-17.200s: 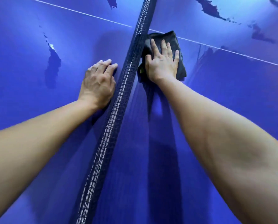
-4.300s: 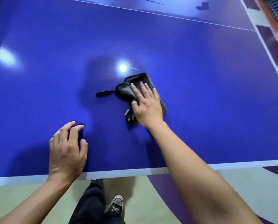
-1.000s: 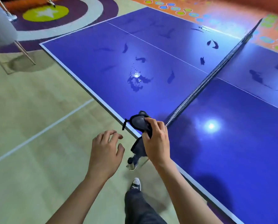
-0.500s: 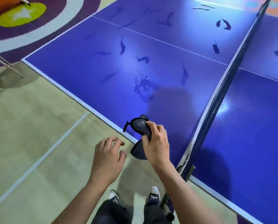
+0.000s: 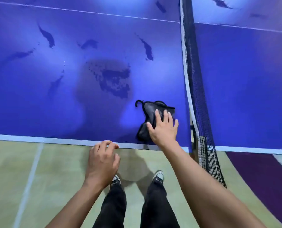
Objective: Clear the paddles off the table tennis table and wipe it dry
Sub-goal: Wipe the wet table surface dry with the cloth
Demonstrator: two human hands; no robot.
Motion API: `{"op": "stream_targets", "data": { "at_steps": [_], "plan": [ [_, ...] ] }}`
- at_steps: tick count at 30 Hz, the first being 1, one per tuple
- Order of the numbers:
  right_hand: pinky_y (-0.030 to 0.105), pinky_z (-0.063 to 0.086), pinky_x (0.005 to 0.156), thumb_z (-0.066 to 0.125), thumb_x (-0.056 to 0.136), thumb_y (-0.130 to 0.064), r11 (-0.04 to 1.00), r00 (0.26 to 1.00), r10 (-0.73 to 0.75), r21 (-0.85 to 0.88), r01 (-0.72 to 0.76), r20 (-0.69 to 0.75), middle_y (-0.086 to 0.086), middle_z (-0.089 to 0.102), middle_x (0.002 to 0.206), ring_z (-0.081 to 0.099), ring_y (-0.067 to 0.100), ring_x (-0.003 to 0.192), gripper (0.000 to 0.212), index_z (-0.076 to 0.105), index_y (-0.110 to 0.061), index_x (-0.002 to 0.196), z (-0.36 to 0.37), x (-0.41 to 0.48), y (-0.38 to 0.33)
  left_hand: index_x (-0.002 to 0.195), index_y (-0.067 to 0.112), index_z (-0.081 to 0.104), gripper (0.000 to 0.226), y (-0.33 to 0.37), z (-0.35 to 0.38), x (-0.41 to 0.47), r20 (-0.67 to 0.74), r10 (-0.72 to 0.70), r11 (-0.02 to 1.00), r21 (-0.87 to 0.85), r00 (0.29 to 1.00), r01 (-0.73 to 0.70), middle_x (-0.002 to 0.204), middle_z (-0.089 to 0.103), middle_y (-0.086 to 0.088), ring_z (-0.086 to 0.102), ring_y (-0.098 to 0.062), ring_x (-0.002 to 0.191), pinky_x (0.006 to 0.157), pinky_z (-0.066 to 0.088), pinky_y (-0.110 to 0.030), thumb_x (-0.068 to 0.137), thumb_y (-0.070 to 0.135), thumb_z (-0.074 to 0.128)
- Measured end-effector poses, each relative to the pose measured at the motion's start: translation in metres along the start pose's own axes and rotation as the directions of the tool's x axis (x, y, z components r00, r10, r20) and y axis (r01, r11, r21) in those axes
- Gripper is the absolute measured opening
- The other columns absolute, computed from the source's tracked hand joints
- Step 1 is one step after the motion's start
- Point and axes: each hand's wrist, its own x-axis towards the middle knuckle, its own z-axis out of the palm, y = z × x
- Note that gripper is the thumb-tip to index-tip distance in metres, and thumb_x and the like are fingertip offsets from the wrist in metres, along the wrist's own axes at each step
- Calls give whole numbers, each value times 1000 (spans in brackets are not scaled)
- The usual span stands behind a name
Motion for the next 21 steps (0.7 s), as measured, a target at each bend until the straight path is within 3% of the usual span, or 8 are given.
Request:
{"op": "stream_targets", "data": {
  "at_steps": [2, 5, 21],
  "plan": [
    [50, 7, 126, 35, 101, -58, 999, 991, -45, -7, 44, -129, 10, 19, 168, 15, 26, 155, 71, 23, -24, 161, 15, 1, 2, 101, 25, 66, 33, -14, 8, 10, 31, 32, 999, -15, 999, -32, 105, 62, 2, 58, -27, 96, 84, 45, -42, 83, 35, 40],
    [46, 16, 126, 44, 97, -48, 992, 921, -89, 53, 117, -380, 10, 34, 163, 30, 27, 150, 67, 39, -17, 156, 24, 7, -1, 102, 24, 65, 33, -29, 19, 23, 58, 54, 998, -39, 997, -52, 106, 62, 3, 57, -26, 98, 84, 47, -42, 84, 35, 40],
    [50, 11, 127, 35, 98, -57, 996, 953, -85, -40, 77, -290, 4, 20, 169, 12, 18, 157, 74, 22, -23, 162, 46, 39, 14, 123, 16, 63, 48, -29, 14, 113, 167, 92, 996, -19, 982, -90, 124, 58, -4, 58, -30, 107, 89, 51, -45, 85, 33, 38]
  ]
}}
